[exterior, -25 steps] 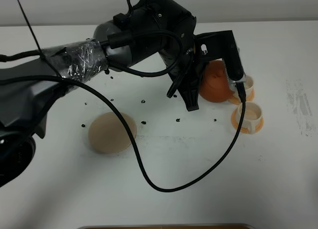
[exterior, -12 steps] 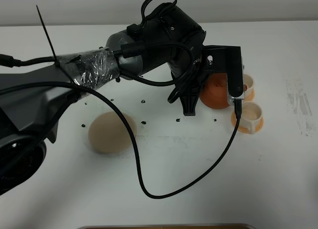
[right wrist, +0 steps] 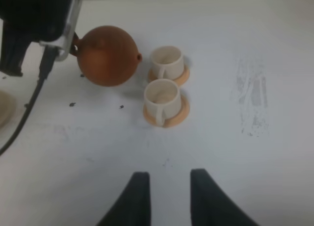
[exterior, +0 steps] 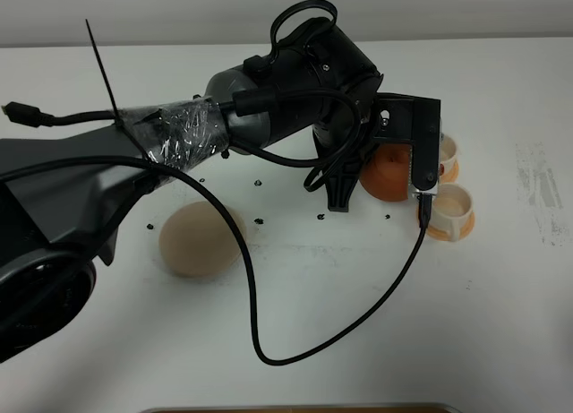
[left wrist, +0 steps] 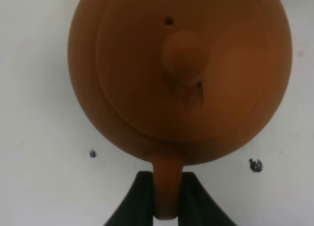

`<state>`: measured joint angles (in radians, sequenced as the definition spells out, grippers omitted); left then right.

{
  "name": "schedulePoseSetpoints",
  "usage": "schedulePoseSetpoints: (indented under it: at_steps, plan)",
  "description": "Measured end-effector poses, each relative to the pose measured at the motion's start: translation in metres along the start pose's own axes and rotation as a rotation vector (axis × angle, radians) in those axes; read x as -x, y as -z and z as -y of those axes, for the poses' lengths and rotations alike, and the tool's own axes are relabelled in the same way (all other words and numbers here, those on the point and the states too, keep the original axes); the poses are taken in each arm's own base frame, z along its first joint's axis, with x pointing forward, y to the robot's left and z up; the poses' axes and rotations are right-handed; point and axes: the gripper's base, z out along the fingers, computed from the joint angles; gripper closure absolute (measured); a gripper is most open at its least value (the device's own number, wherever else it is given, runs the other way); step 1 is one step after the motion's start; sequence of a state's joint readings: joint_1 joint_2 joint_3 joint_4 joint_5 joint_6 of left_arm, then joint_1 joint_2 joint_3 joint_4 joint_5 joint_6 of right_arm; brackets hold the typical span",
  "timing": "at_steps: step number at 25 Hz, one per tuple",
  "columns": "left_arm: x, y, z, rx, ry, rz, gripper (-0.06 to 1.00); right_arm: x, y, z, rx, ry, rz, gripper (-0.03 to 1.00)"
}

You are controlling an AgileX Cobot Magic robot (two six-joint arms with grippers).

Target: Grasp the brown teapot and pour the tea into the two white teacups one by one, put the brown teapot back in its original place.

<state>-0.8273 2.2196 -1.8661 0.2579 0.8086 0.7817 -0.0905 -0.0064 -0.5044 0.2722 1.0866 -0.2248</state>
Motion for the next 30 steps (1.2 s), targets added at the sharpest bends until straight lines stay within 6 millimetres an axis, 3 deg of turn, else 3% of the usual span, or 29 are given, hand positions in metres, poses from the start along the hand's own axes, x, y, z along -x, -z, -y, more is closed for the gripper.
schedulePoseSetpoints:
  at_steps: [20,30]
  plan:
    - [0.008,-0.014,0.006,0.054,-0.132,-0.042,0.82,0.0,0.0,0.0,0.0,0.0,0.0,0.74]
    - [0.018,-0.011,0.008,0.118,-0.229,-0.053,0.82,0.0,0.0,0.0,0.0,0.0,0.0,0.74]
